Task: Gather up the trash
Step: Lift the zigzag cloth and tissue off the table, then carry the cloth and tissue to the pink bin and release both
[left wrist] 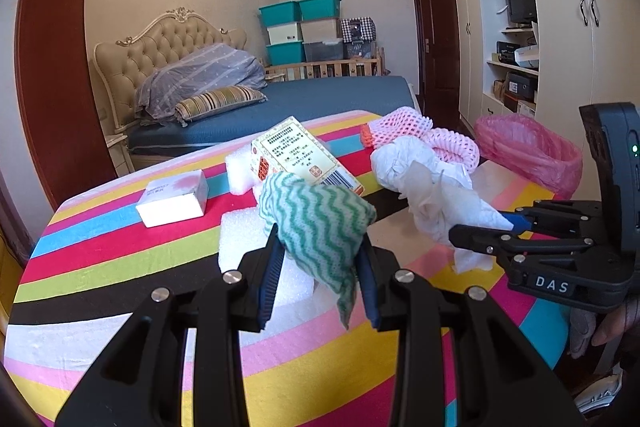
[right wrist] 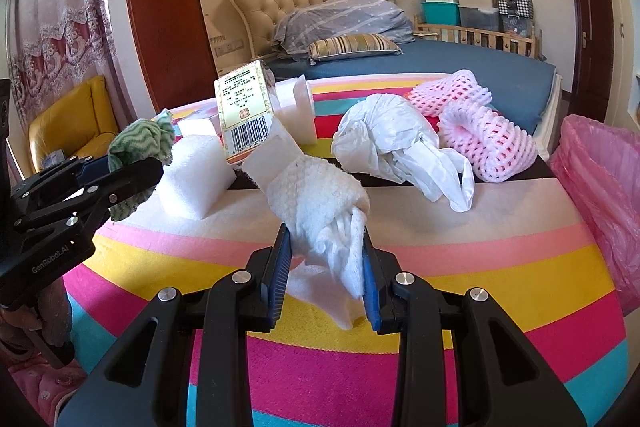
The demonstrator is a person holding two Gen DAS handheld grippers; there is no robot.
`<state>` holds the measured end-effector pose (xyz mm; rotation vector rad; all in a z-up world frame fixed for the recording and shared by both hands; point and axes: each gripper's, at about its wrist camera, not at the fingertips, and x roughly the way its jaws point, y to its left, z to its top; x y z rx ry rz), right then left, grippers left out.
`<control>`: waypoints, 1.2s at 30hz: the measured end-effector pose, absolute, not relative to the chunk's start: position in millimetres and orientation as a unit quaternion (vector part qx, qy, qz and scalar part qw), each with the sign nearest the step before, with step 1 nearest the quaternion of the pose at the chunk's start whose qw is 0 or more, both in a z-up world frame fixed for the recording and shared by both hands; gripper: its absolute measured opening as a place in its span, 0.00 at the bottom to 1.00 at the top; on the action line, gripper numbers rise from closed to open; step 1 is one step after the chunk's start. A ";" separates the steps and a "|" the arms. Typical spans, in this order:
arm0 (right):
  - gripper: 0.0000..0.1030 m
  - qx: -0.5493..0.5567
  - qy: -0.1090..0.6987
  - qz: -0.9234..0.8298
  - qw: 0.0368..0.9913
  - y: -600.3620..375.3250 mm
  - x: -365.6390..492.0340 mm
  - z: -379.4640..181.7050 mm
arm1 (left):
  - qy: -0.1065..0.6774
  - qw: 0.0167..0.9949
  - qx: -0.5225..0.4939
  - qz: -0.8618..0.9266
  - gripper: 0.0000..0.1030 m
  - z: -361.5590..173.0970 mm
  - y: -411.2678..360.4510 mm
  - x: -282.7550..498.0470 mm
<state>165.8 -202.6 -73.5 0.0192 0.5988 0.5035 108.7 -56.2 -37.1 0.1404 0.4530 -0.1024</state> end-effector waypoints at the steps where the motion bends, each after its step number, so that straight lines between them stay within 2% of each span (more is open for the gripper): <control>1: 0.30 0.006 0.290 0.246 0.925 -201.5 165.5 -73.7 | 0.218 0.972 0.068 -0.049 0.33 -36.0 -55.6 106.4; 14: 0.30 -0.012 0.274 0.235 0.932 -195.8 158.9 -73.0 | 0.199 0.979 0.024 -0.044 0.33 -32.0 -40.4 102.9; 36: 0.31 0.010 0.246 0.202 0.948 -226.5 143.2 -59.7 | 0.209 0.974 0.045 -0.071 0.33 -32.0 -61.3 101.9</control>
